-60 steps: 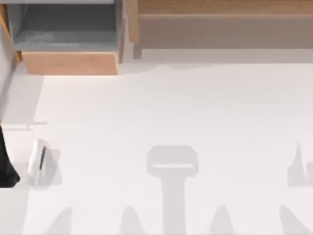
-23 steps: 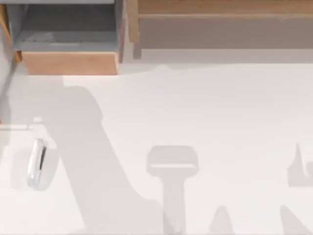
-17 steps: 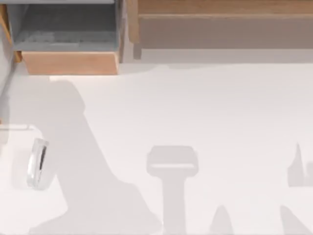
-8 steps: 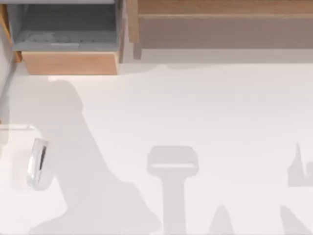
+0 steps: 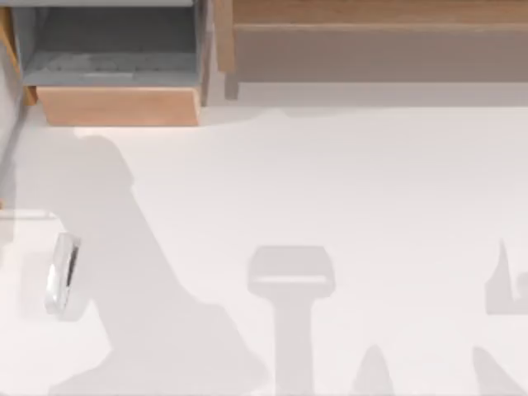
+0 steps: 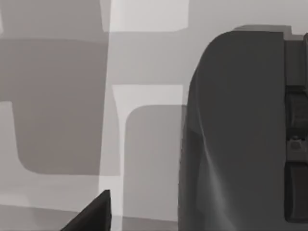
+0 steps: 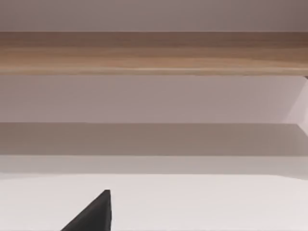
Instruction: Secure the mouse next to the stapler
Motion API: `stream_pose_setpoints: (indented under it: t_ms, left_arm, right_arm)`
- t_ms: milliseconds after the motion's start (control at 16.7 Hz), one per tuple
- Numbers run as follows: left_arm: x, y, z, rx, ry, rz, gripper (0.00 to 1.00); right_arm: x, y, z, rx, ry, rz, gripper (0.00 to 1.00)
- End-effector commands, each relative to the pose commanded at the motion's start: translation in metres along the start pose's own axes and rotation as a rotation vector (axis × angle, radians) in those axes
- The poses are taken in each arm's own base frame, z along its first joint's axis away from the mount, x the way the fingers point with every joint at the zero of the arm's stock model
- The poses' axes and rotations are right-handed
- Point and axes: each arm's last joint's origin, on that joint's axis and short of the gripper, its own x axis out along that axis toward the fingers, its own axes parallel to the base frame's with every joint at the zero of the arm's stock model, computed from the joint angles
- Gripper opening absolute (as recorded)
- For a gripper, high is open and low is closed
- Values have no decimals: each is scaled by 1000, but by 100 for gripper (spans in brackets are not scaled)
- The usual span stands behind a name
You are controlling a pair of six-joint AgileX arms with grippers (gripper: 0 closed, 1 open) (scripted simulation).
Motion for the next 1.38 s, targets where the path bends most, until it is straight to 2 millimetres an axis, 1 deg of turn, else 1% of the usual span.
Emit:
stream_pose_setpoints:
  t_ms: [180, 360, 540, 1320, 1380]
  left_arm:
    - [4, -1, 1, 0, -7, 1, 100]
    - [15, -4, 2, 4, 2, -2, 100]
    - [15, -4, 2, 4, 2, -2, 100]
    - [15, -4, 2, 4, 2, -2, 2]
    - [15, -4, 2, 4, 2, -2, 0]
  right_arm:
    - [0, 0, 0, 0, 0, 0, 100]
    - [0, 0, 0, 0, 0, 0, 100]
    - [0, 0, 0, 0, 0, 0, 100]
    - [0, 0, 0, 0, 0, 0, 100]
    - [0, 0, 0, 0, 0, 0, 100]
